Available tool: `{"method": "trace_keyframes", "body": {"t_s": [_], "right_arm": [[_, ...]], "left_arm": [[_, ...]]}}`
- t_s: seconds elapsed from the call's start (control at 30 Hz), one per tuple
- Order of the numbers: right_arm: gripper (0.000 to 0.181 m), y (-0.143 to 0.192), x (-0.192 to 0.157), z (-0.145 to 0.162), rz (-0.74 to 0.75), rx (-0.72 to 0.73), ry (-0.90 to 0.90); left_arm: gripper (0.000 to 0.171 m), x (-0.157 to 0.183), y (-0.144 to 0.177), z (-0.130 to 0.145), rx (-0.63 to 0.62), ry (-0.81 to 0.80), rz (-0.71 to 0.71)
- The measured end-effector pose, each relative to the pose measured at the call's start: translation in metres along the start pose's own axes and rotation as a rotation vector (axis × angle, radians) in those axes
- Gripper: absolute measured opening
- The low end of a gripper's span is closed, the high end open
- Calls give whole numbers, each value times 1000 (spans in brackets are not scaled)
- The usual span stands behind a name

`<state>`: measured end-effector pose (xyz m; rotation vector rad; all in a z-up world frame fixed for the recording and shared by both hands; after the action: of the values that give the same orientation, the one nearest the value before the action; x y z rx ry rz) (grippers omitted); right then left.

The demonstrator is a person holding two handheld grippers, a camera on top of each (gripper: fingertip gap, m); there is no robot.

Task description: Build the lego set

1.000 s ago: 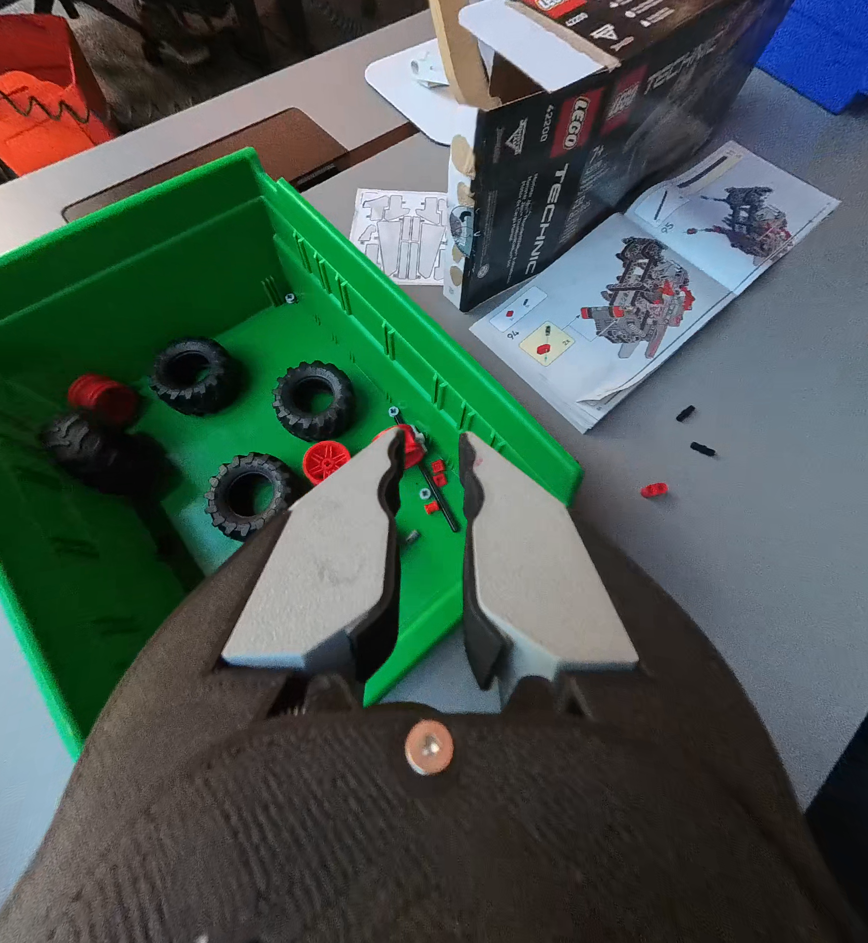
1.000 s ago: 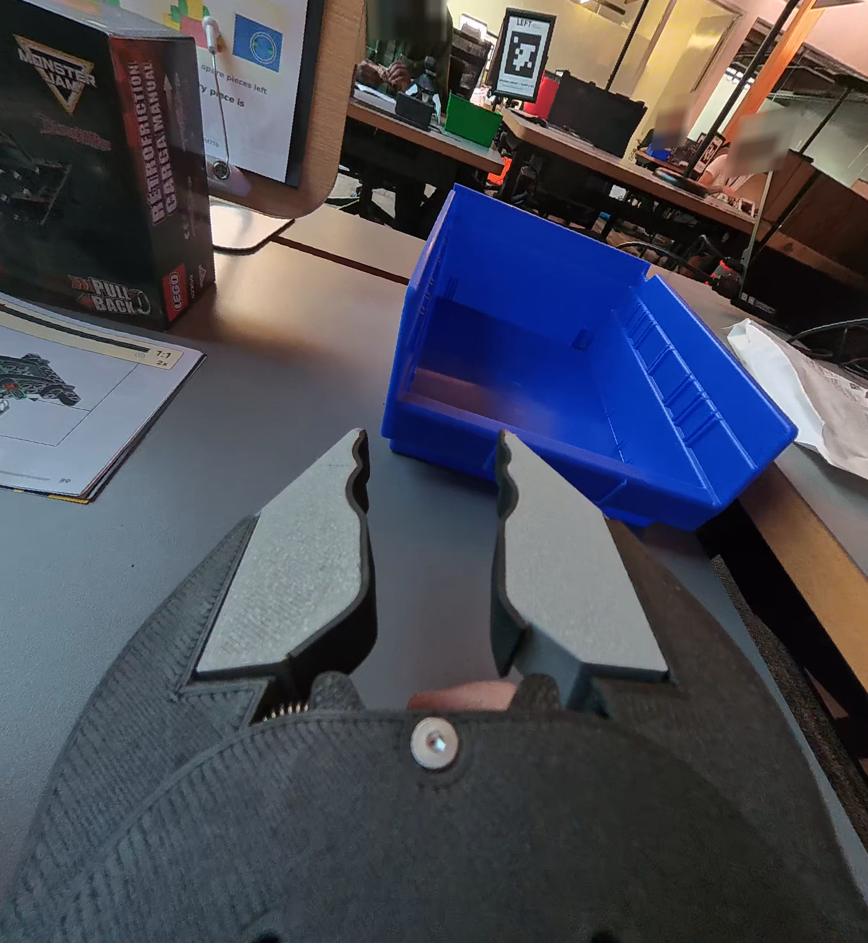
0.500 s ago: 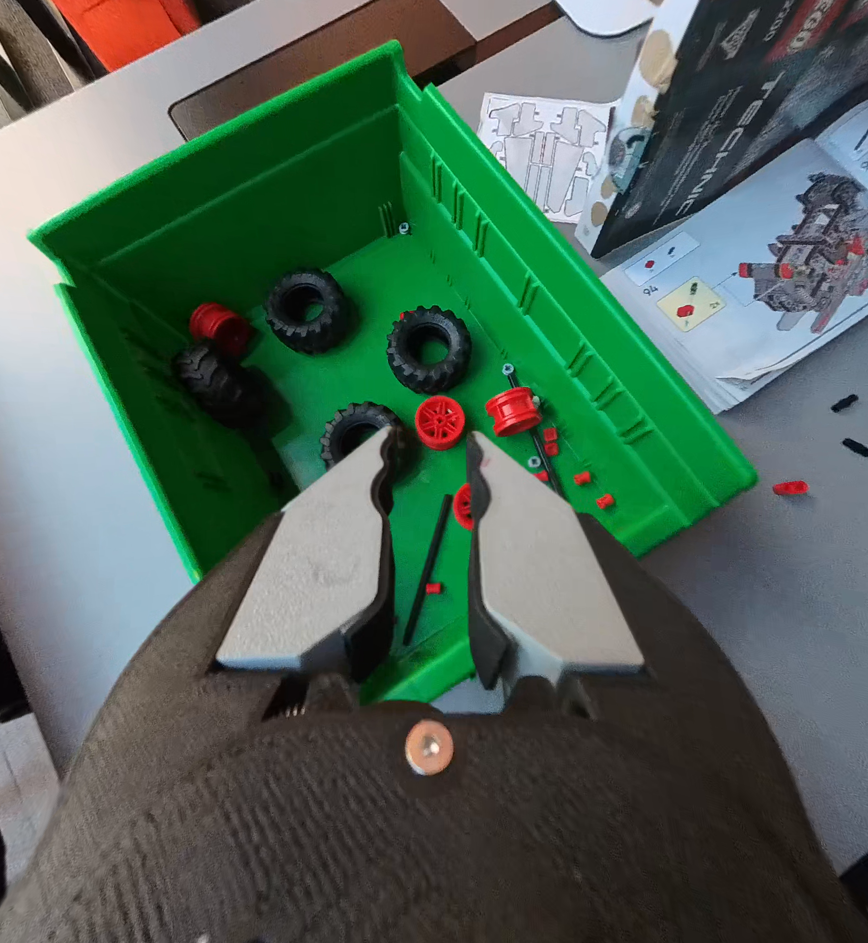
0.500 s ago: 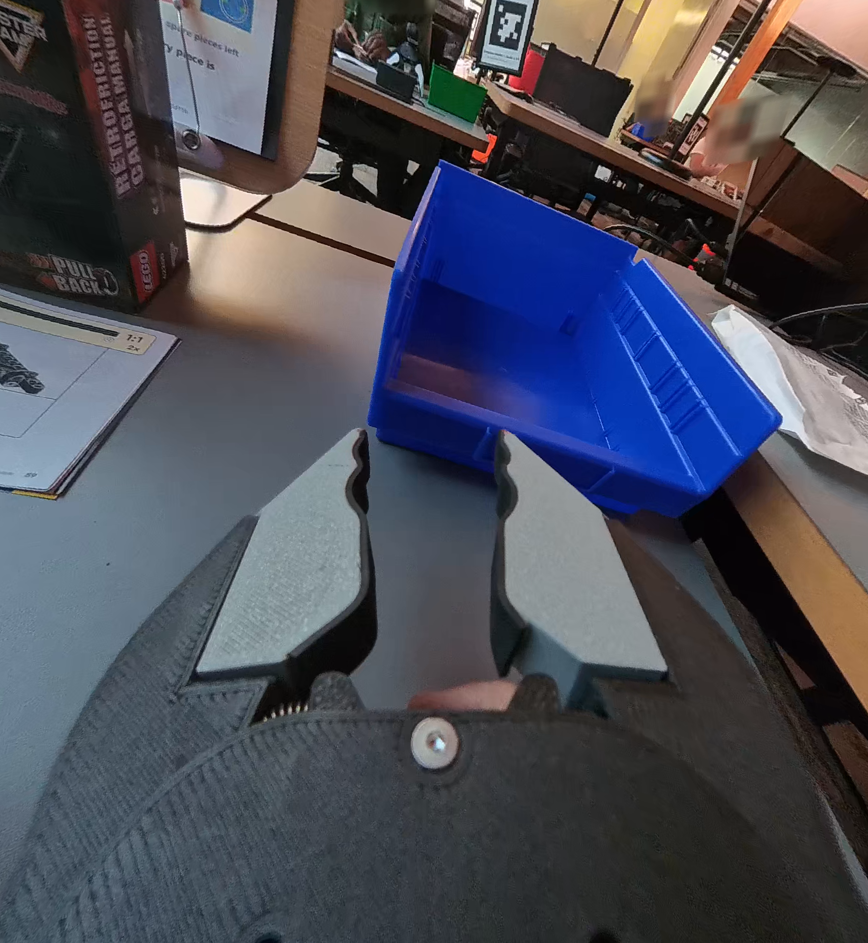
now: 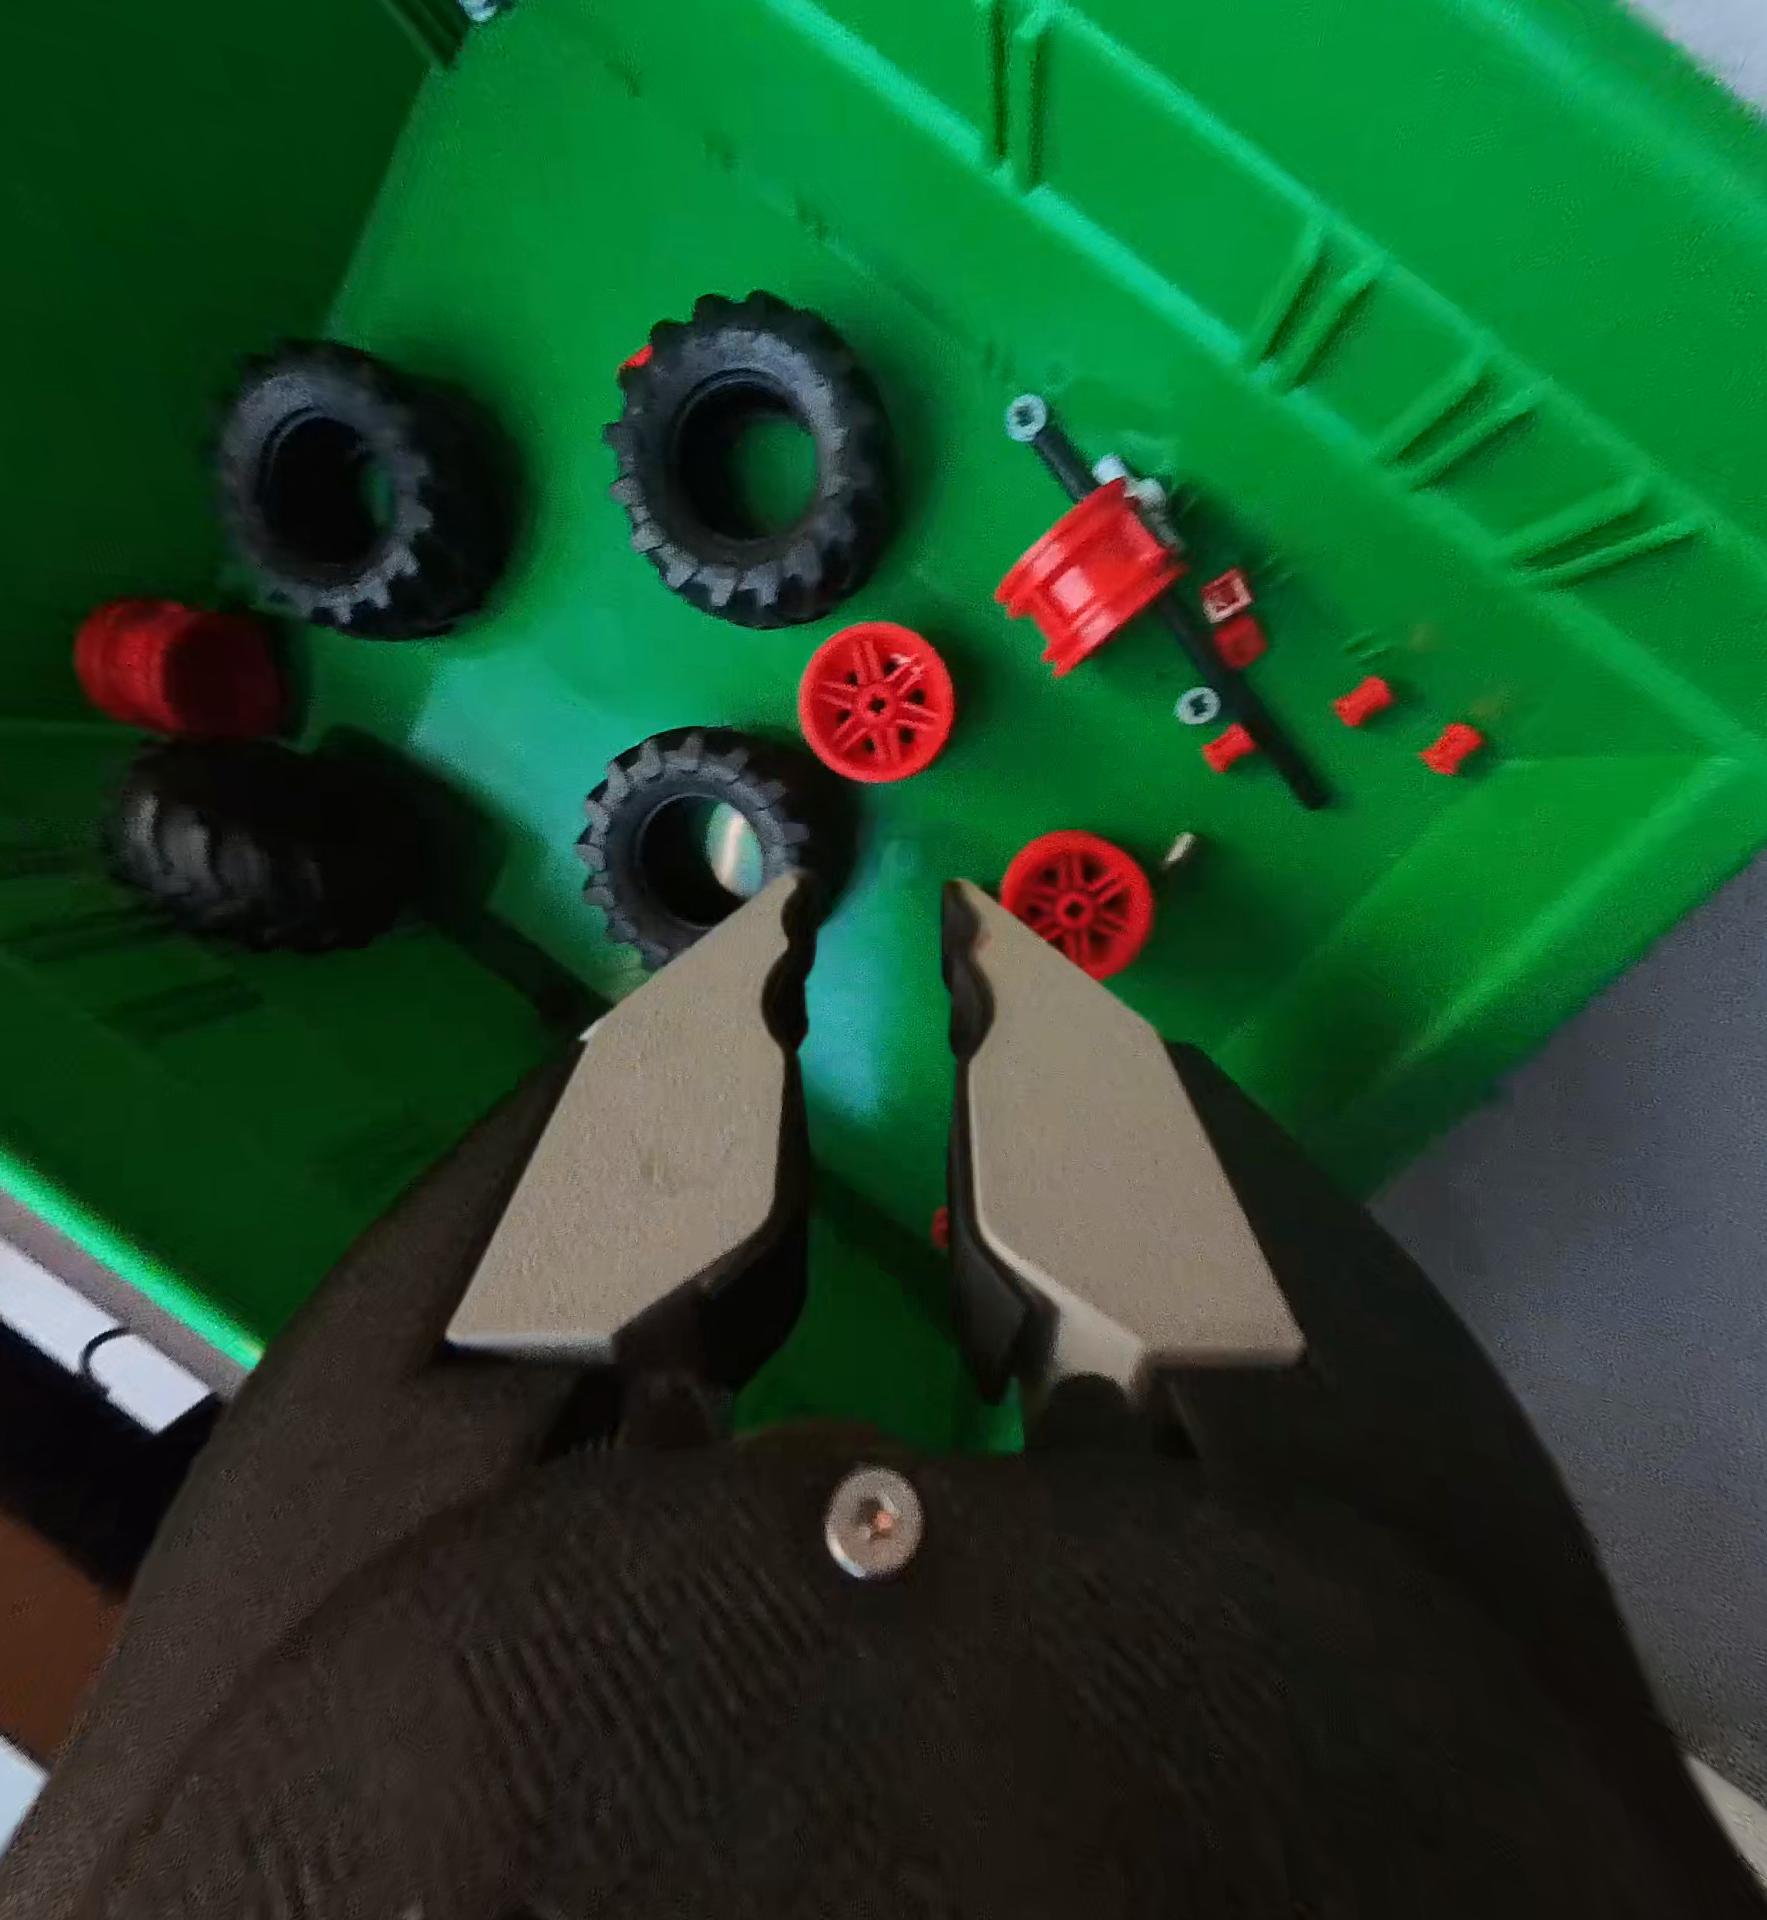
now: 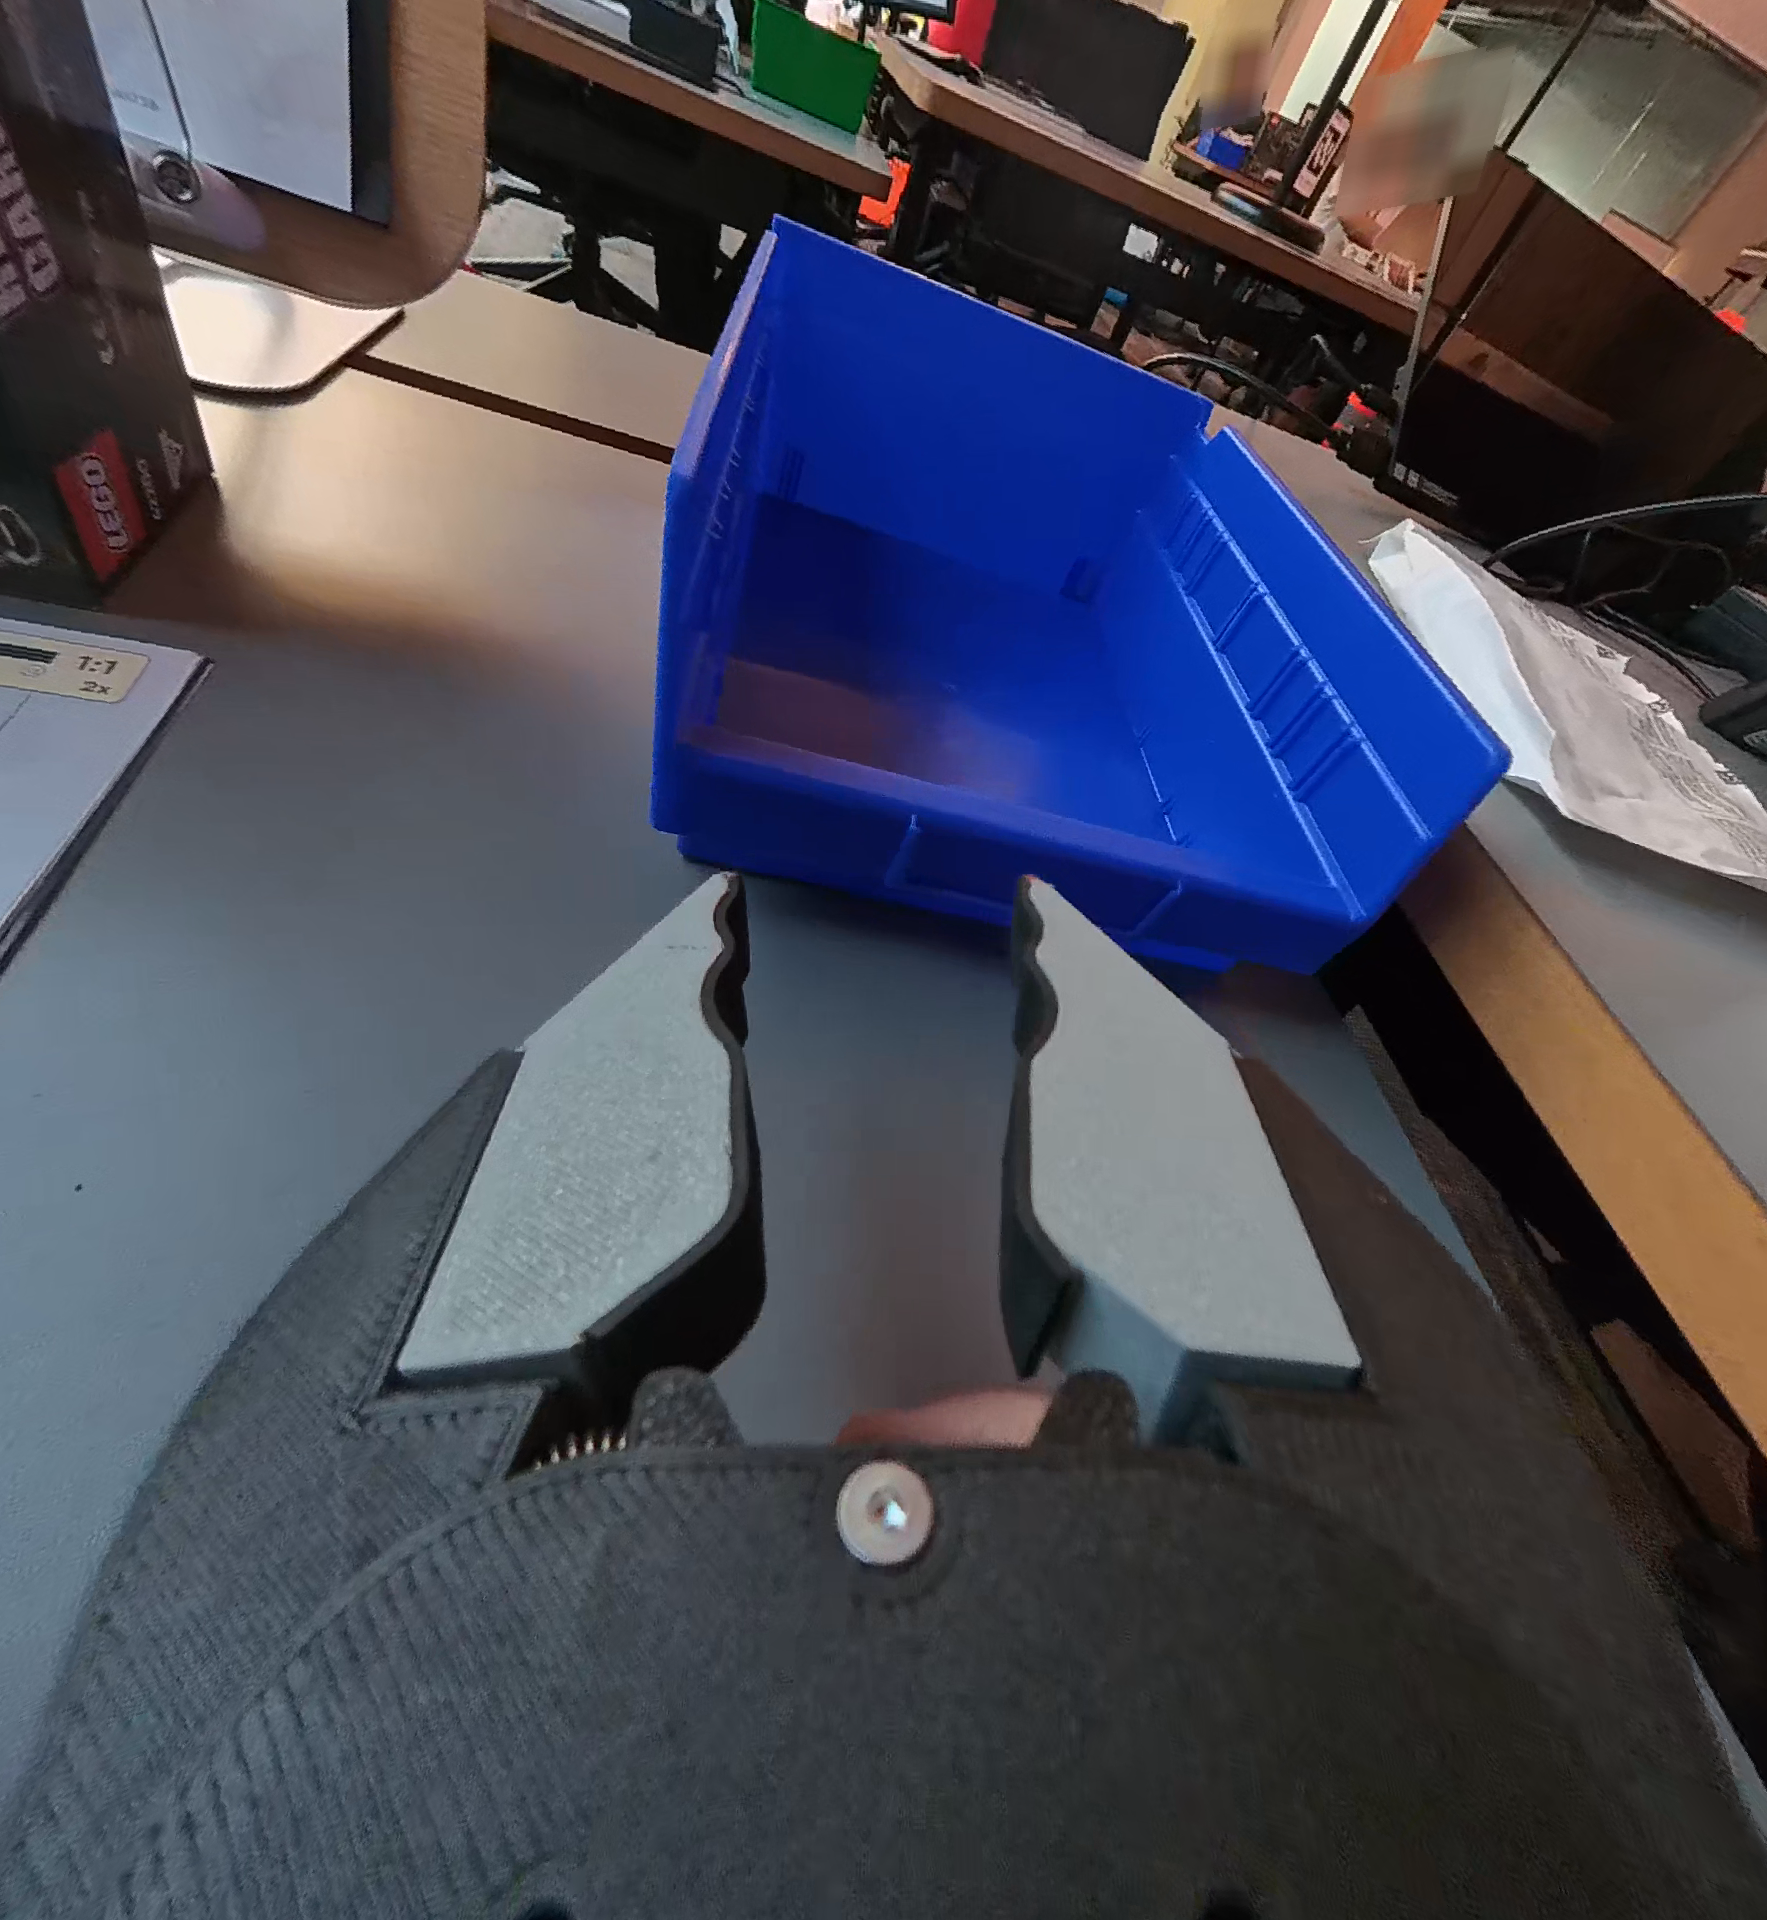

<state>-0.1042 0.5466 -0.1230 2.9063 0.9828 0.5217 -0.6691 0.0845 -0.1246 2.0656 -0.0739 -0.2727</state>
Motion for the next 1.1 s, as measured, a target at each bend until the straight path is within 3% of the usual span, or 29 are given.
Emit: {"method": "trace_keyframes", "body": {"t_s": [0.17, 0.3, 0.43, 0.5, 0.63, 0.8, 0.93, 1.1], "right_arm": [[49, -1, 3, 2, 17, -17, -6], [50, -2, 6, 4, 34, -25, -16], [49, -2, 7, 4, 32, -26, -20], [48, -2, 6, 4, 26, -27, -17], [48, 0, 6, 3, 24, -11, -24], [48, -1, 7, 4, 26, -17, -31], [49, -3, 7, 6, 23, -35, -28], [49, -4, 5, 6, 32, -46, 5]], "left_arm": [[18, -12, 2, -5, 24, -4, 16], [22, -26, 18, 14, -57, -19, -20], [24, 17, 54, 11, 103, -20, 257], [35, 41, 63, 16, 111, -49, 377], [38, 65, 65, 41, 37, -123, 481], [30, 60, 39, 62, -145, -130, 425], [21, 75, 41, 48, -45, -183, 480], [21, 62, 54, 4, 229, 2, 572]]}}
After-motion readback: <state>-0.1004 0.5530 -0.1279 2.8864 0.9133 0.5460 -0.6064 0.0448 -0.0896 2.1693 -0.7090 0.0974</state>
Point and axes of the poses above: each gripper's, where its closed fingertips meet, y back along the fingers, z out of its underside, x = y × z across the jaws, the point moved 3 cm from there along y, back along the fingers, and after that the axes turned 9 degrees about x, right-handed, at the moved point
